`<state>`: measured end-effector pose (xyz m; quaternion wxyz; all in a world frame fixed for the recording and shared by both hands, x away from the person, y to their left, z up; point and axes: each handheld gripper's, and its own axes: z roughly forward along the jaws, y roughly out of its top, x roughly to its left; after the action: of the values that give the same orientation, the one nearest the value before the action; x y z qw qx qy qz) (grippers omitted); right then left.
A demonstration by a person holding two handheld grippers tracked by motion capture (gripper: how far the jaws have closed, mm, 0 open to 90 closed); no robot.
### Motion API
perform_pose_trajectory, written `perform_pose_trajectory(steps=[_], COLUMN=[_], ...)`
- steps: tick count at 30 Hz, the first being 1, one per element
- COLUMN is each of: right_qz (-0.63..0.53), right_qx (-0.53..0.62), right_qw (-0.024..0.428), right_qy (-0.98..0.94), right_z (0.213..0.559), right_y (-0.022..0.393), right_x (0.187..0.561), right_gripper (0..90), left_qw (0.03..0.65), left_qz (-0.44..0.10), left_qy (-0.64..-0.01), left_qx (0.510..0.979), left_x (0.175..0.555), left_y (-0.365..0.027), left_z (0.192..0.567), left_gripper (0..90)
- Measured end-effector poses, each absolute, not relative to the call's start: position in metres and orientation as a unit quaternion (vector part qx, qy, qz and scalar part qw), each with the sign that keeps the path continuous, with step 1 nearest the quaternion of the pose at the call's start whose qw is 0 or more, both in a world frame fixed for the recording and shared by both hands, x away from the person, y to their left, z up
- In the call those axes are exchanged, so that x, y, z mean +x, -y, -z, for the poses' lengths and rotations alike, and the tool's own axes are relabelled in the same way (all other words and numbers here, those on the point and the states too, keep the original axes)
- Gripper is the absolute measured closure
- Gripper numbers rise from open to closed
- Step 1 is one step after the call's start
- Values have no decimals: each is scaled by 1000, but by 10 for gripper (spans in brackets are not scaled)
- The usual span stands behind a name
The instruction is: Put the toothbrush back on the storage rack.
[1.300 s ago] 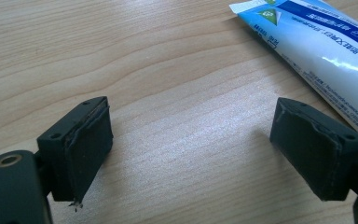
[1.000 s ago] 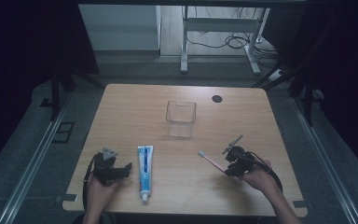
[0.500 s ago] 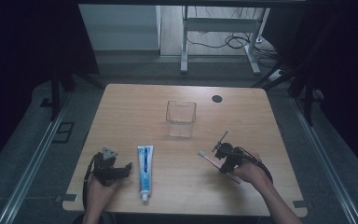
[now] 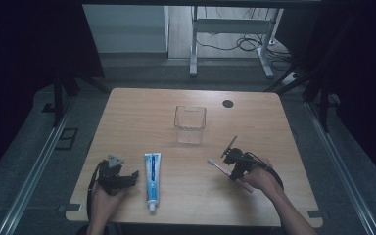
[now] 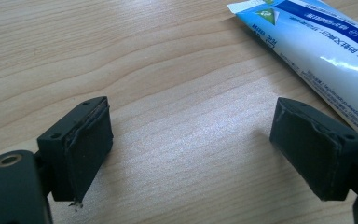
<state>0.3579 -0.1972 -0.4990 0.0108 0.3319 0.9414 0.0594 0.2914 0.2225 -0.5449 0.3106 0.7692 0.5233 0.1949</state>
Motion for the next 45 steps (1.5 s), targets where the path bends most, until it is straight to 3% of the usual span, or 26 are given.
perform_pose_trajectory(steps=[45], right_qz=[-249], right_qx=[358], right_qw=[35], right_qy=[-899], right_z=[439], right_y=[205], right_x=[364], right_gripper=[787], left_qw=[311], left_qz=[-195], left_qy=[-523], left_qx=[769], left_x=[291], left_y=[-222], left_z=[545], left_gripper=[130])
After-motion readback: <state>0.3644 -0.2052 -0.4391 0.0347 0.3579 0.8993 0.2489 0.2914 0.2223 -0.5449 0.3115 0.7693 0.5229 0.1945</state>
